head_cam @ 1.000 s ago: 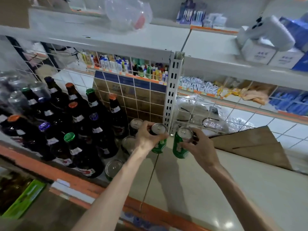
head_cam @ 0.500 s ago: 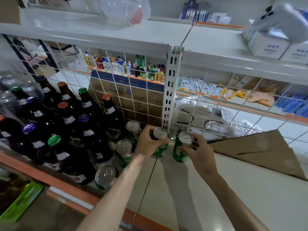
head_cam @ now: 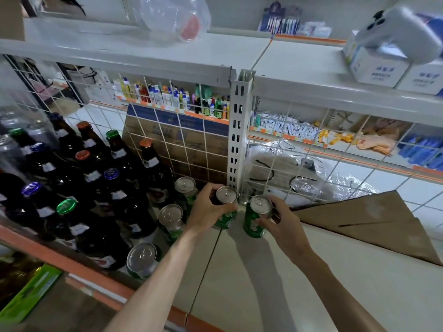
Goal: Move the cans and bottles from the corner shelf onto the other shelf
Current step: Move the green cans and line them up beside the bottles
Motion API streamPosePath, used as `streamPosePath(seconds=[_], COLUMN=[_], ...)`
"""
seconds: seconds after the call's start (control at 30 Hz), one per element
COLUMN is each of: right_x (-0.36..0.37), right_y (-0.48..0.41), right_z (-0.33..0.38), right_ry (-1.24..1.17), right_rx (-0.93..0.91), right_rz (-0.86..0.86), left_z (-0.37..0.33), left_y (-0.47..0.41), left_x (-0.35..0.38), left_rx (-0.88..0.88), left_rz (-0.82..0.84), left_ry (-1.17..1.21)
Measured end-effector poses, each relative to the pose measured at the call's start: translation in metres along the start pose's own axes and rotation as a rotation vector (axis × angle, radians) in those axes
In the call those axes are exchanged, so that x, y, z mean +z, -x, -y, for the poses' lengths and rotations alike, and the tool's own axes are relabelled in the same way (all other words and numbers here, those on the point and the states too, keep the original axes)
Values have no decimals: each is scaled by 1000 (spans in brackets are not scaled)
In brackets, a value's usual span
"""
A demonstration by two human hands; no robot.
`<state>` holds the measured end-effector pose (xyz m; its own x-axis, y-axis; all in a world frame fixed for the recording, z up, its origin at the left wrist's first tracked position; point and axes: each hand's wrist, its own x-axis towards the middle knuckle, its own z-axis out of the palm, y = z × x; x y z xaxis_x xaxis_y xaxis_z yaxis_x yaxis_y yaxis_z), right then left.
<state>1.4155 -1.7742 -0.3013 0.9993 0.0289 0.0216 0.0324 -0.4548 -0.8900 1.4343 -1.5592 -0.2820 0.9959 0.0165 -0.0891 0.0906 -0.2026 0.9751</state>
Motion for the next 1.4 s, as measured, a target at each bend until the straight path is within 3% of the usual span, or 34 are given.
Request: streamPosePath(seconds=[0.77, 1.03, 1.13, 1.27, 1.4], right_x=[-4, -9, -10, -21, -42], right_y=[6, 24, 37, 65, 108], right_z=[1, 16, 19, 24, 29], right_ry=[0, -2, 16, 32, 98], right_rx=[35, 63, 77, 122, 170], right_rz=[76, -49, -96, -191, -262], left_z=[-1, -25, -33, -46, -67], left_y=[9, 20, 30, 53, 82], left_x=[1, 4, 0, 7, 47], left_rx=[-24, -31, 36, 250, 383], left_rz=[34, -38, -114, -197, -39], left_ry=[-76, -221, -252, -281, -323])
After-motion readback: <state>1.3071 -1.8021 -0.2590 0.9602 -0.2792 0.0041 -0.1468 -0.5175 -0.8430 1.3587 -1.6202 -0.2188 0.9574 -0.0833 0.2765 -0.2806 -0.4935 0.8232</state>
